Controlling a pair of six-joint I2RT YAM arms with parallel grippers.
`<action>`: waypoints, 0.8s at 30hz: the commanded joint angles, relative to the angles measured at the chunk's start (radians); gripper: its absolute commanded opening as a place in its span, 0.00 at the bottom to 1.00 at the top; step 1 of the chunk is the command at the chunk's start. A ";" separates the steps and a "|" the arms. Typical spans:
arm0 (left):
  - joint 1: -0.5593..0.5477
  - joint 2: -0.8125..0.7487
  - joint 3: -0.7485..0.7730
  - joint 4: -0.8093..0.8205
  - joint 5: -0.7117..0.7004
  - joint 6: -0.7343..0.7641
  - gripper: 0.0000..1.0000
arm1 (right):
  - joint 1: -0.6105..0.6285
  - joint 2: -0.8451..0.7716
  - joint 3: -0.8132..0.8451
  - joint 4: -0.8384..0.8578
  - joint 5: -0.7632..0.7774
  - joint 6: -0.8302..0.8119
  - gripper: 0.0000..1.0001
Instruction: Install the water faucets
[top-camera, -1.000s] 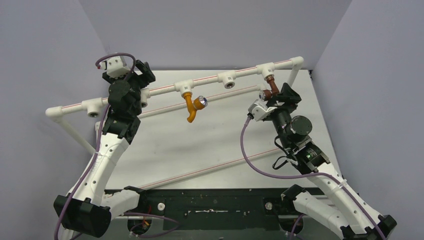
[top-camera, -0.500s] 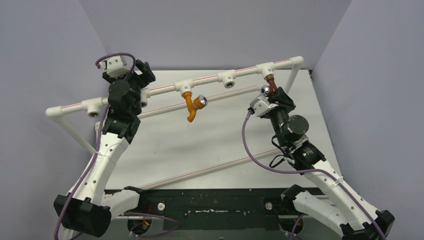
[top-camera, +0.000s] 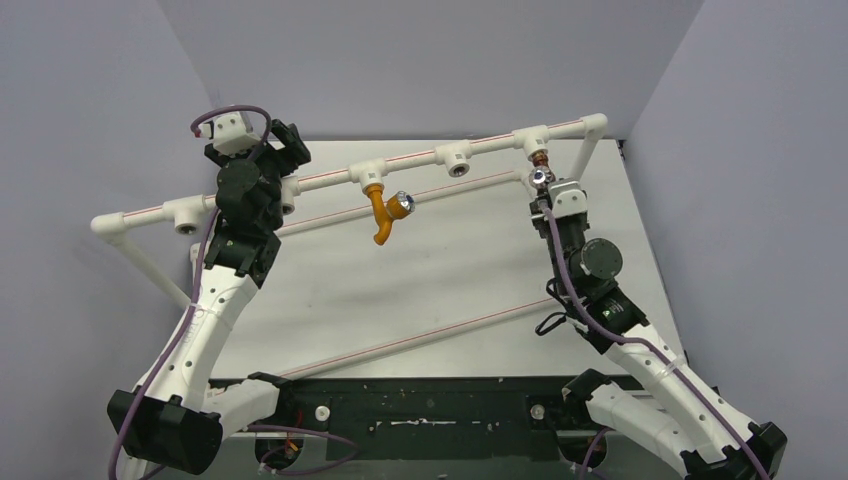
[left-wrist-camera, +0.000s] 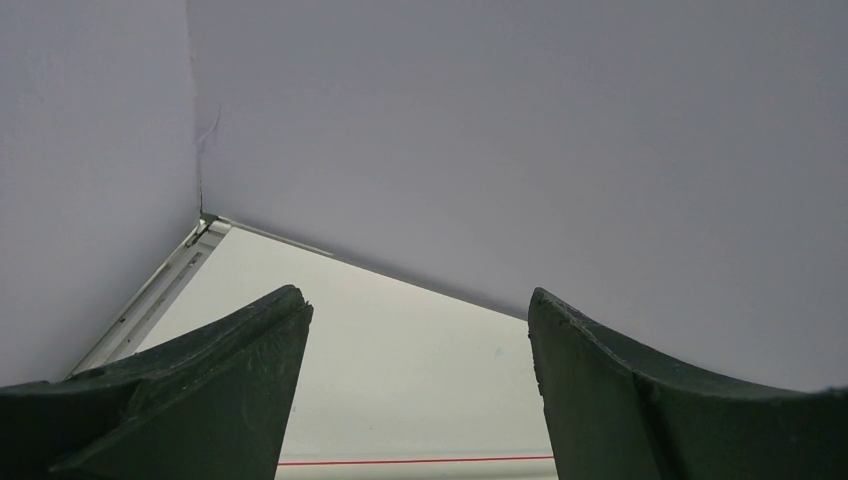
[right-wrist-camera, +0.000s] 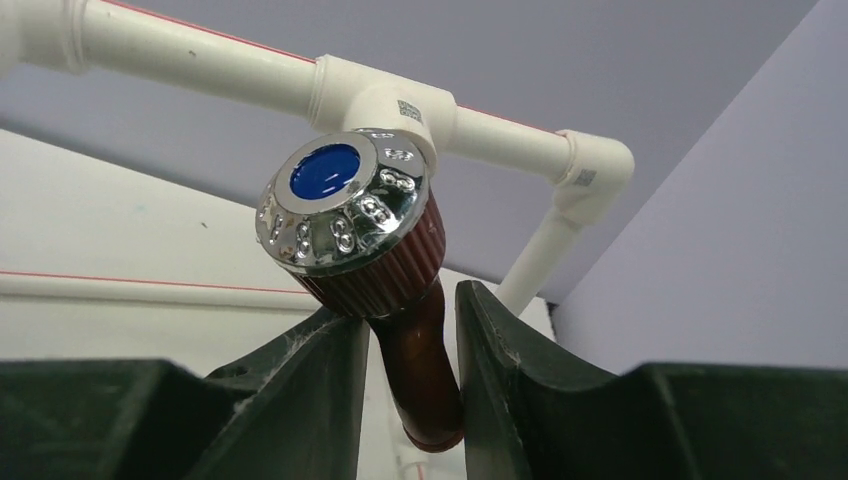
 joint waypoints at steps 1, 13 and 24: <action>-0.013 0.060 -0.084 -0.278 0.031 -0.001 0.78 | 0.001 -0.012 0.012 0.159 0.146 0.497 0.00; -0.012 0.054 -0.085 -0.278 0.028 -0.001 0.78 | 0.000 -0.036 0.008 0.085 0.239 1.141 0.00; -0.012 0.051 -0.085 -0.278 0.028 0.001 0.78 | 0.000 -0.042 0.023 -0.065 0.240 1.726 0.00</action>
